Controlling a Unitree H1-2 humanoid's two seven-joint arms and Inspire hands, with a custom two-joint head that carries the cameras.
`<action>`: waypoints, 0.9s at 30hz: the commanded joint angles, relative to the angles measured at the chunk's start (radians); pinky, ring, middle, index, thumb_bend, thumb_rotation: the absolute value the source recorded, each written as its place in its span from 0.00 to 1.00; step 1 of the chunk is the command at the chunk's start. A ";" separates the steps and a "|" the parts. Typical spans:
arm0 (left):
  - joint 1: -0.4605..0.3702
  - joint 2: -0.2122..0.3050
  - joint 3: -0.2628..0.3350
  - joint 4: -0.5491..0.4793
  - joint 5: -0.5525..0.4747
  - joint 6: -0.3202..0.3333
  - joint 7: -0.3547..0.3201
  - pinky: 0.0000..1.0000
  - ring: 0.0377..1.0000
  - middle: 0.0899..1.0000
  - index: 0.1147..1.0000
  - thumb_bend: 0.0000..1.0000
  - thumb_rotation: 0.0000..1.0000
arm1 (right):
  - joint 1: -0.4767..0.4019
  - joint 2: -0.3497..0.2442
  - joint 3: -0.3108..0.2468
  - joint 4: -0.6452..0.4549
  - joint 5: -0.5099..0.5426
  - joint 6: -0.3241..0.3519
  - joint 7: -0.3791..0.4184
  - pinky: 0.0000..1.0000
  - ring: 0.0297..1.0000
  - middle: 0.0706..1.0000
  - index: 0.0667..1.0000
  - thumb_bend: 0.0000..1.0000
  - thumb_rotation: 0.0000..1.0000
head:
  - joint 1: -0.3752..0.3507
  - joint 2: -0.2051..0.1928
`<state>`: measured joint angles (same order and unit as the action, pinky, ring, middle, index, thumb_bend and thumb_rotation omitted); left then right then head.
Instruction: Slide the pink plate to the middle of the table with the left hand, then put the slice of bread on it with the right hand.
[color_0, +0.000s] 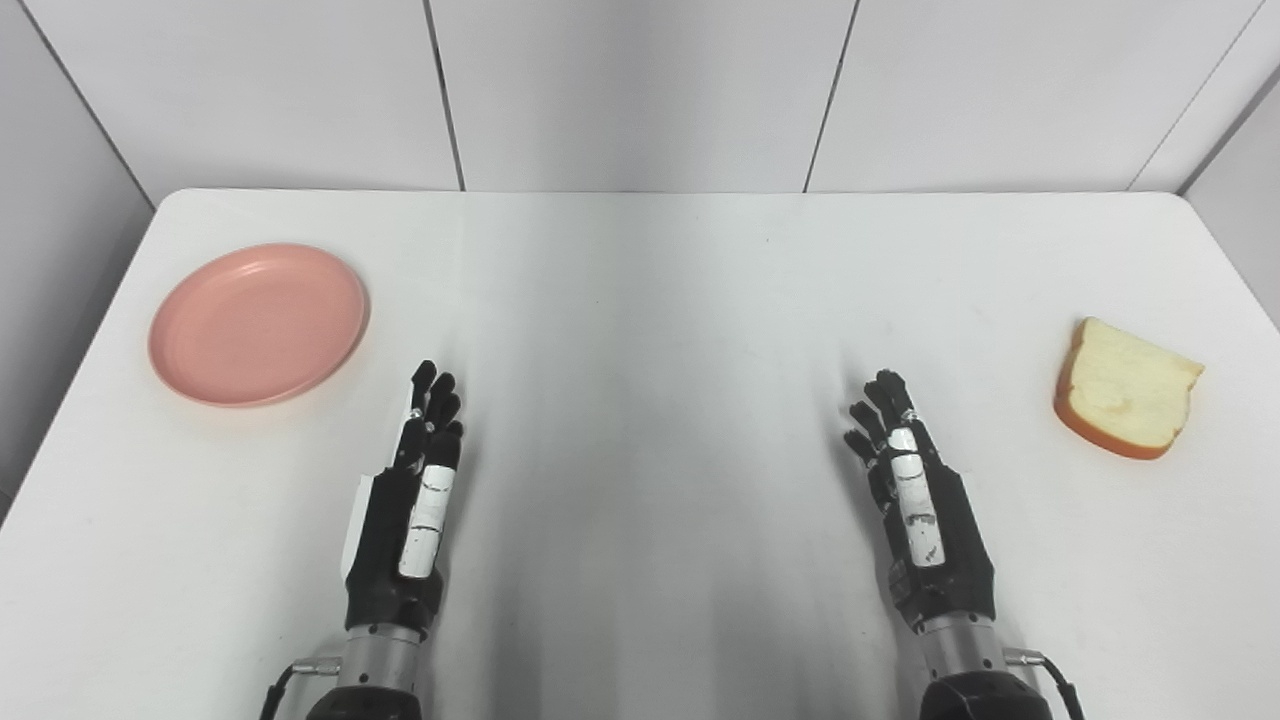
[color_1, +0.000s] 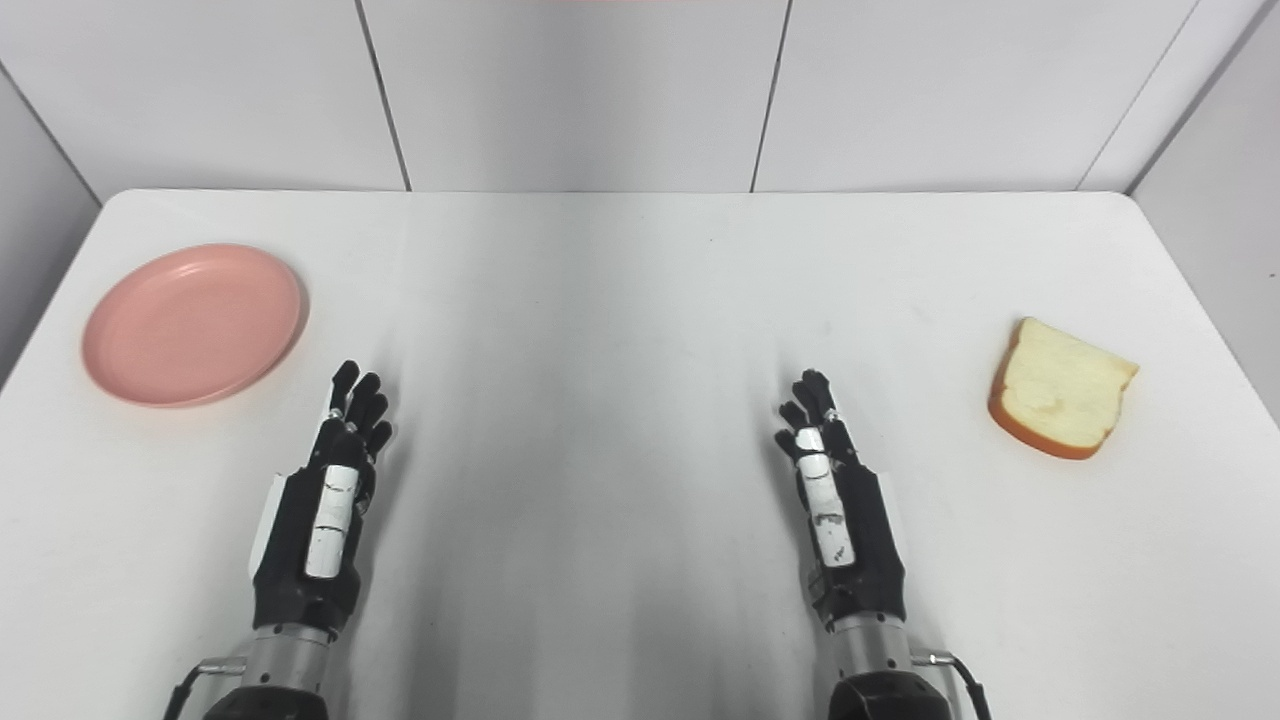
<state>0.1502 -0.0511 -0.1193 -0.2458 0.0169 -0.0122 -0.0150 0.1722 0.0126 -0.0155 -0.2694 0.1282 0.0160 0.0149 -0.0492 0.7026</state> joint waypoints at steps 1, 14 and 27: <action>-0.004 -0.008 -0.006 -0.045 -0.004 -0.002 -0.006 1.00 1.00 1.00 1.00 0.74 0.88 | -0.004 0.001 0.002 -0.041 0.006 -0.025 0.008 0.94 0.94 0.95 0.95 0.84 0.85 | 0.004 0.000; 0.006 -0.009 -0.012 -0.047 -0.004 -0.009 -0.004 1.00 1.00 1.00 1.00 0.77 0.87 | 0.006 -0.002 0.006 -0.041 0.007 -0.032 0.011 0.94 0.94 0.95 0.95 0.82 0.84 | 0.006 -0.025; 0.012 -0.009 -0.024 -0.030 0.020 -0.040 0.003 1.00 1.00 1.00 1.00 0.76 0.90 | 0.015 -0.009 0.000 -0.024 0.025 -0.058 0.026 0.94 0.94 0.95 0.95 0.79 0.84 | 0.028 -0.054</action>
<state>0.1620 -0.0516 -0.1375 -0.2621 0.0239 -0.0127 -0.0132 0.1834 0.0092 -0.0124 -0.2808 0.1426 0.0156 0.0293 -0.0215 0.6489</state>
